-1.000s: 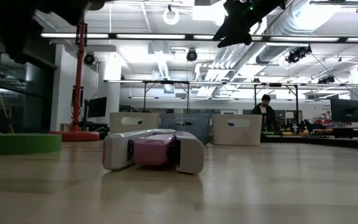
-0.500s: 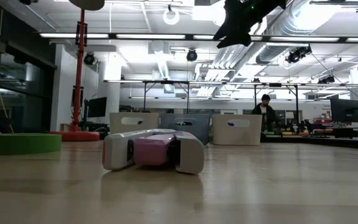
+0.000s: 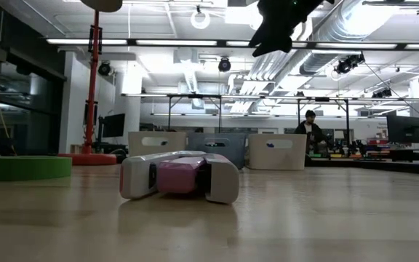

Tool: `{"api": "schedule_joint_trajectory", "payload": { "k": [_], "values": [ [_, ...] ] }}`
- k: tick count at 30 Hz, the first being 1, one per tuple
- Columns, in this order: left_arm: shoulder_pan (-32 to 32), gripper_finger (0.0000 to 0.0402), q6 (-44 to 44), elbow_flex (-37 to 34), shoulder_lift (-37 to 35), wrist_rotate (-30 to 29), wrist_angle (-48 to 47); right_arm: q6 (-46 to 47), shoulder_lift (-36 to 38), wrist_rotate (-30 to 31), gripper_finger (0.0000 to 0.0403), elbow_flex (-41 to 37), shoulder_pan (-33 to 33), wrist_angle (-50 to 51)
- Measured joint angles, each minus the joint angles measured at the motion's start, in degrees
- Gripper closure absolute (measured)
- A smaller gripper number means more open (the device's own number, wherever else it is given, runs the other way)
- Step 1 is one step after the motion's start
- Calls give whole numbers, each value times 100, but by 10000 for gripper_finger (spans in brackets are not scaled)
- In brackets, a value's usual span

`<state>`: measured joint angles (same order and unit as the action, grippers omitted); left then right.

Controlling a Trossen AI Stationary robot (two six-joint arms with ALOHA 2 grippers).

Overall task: Pick and place Stapler, Stapler remover, tape
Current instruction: Put the pink tape into the left white bin

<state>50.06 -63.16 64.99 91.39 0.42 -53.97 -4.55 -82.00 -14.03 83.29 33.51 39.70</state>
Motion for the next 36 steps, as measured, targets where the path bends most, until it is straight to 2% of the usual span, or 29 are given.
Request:
{"api": "schedule_joint_trajectory", "payload": {
  "k": [14, 28, 32, 36],
  "values": [
    [-15, 177, 195, -6, 867, -277, 38, 0, 0, 410, 178, 0, -482, 12],
    [-17, 178, 33, -838, 851, 31, 1153, -194, 0, 407, 178, 0, -480, -4],
    [-17, 204, -8, -878, 853, 48, 1243, -290, 0, 405, 178, 0, -480, -3],
    [-19, 257, -22, -885, 858, 110, 1258, -346, 0, 405, 178, 0, -480, -4]
  ]
}}
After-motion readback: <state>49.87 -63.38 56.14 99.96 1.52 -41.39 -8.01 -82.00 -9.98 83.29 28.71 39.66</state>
